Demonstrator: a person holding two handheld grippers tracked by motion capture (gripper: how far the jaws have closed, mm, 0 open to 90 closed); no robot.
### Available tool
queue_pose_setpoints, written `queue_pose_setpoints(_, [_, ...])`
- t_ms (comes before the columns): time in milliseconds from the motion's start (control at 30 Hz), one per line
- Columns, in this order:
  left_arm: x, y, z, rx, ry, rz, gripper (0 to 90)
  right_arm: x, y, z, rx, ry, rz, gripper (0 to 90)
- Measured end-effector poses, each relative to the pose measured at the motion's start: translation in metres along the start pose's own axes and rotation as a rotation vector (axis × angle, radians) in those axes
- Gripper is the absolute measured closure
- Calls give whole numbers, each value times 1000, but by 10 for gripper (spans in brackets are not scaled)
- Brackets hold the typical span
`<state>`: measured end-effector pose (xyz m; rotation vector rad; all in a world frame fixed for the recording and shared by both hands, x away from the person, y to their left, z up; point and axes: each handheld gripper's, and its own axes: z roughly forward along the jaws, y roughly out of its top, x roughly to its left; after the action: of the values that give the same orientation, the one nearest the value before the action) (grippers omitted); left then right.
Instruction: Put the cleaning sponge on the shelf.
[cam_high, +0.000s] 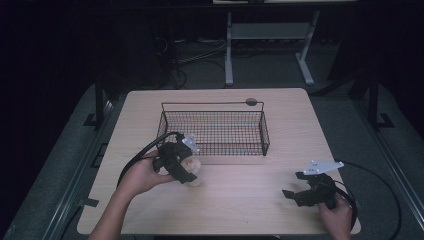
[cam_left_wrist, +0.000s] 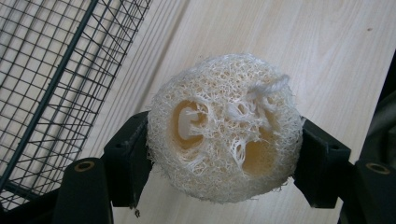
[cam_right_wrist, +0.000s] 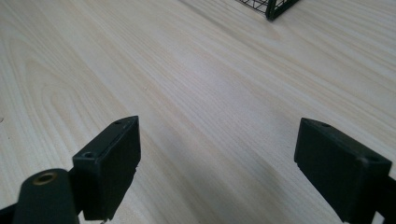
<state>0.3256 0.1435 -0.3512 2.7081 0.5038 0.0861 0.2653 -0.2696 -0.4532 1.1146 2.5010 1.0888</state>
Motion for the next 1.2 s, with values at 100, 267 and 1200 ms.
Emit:
queue_pose_setpoints(100, [2,2,-2,0,-1,0,289,0,0,0,-1,-1,2,142])
queue_pose_setpoints(267, [6,8,-8,6,4,2,290,0,0,1,0,1,-4,142])
queue_pose_setpoints(1200, [24,32,-28,13,4,4,290,4,1,3,18,4,-28,142])
